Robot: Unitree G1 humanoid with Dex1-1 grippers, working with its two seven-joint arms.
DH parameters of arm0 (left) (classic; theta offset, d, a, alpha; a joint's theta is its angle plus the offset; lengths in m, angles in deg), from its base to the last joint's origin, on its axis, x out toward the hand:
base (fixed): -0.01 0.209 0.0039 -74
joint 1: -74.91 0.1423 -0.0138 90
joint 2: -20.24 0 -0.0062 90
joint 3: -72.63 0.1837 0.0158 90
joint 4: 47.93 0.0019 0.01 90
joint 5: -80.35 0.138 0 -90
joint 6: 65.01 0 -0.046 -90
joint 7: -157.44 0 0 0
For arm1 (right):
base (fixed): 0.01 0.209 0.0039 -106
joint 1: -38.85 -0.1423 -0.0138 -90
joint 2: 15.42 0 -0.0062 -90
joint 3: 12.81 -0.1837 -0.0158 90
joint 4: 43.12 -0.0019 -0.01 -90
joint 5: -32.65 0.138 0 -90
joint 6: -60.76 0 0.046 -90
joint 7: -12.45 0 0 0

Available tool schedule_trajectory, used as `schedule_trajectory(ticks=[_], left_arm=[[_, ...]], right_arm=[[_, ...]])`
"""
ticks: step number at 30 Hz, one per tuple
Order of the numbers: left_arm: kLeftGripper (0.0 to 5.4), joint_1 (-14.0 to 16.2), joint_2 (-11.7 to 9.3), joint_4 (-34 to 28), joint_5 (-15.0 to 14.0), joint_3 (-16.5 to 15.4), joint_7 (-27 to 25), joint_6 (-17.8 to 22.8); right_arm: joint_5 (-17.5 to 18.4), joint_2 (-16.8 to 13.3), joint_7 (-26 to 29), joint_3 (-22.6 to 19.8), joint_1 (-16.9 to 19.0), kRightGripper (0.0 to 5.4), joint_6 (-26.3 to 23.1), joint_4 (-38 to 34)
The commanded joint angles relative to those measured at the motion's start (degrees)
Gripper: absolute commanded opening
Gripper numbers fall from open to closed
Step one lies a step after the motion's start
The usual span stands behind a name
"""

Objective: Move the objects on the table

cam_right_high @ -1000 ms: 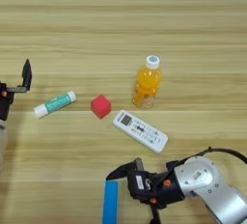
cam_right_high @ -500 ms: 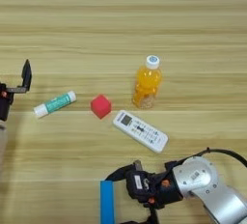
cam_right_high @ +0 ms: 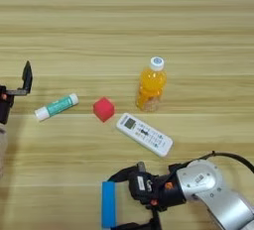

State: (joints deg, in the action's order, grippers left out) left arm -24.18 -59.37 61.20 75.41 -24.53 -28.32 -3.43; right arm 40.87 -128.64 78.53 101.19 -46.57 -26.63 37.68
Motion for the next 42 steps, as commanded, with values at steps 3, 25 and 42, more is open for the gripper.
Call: schedule_trajectory(ticks=[3, 25, 42], left_arm=[[5.4, 0.0, -0.4, 0.3, 0.2, 0.0, -0.2, 0.3], [5.4, 0.1, 0.2, -0.1, 0.6, 0.4, 0.3, 0.2], [5.4, -0.1, 0.5, 0.0, 0.7, 0.8, 0.8, 0.2]], right_arm=[[0.7, 4.5, -5.9, -3.7, -4.4, 4.54, -3.2, 2.2], [-3.4, 12.3, -13.2, -1.9, -9.7, 4.54, -8.1, 7.3], [-4.3, 13.4, -13.8, -2.5, -11.4, 5.37, -7.4, 9.4]])
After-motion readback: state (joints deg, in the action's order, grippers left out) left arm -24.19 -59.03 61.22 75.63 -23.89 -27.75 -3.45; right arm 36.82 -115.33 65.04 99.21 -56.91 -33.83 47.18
